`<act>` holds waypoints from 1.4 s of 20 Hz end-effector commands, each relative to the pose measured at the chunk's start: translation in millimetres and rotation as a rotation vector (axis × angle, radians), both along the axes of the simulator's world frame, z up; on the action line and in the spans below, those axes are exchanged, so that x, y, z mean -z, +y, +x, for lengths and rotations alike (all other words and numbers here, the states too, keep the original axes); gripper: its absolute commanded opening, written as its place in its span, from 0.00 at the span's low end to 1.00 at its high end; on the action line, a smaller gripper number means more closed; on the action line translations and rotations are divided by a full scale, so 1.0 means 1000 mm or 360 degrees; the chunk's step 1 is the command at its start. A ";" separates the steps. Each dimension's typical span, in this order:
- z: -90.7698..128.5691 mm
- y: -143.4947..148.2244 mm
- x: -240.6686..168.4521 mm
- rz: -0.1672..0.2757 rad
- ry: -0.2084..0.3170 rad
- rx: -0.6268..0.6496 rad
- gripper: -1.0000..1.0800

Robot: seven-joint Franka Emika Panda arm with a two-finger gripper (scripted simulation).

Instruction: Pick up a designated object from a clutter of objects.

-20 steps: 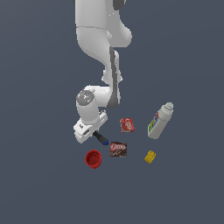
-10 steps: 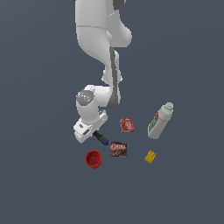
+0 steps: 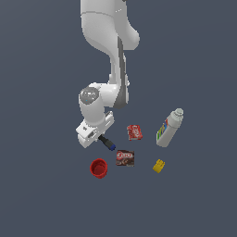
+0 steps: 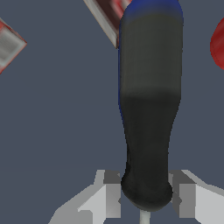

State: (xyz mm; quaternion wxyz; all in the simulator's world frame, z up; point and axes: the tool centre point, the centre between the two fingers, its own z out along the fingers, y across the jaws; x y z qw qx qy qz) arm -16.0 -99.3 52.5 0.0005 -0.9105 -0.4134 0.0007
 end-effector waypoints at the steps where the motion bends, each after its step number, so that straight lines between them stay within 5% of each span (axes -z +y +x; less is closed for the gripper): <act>1: 0.000 0.002 -0.017 -0.0001 -0.0003 0.0000 0.00; 28: -0.012 0.028 -0.290 -0.0001 -0.0003 -0.0001 0.00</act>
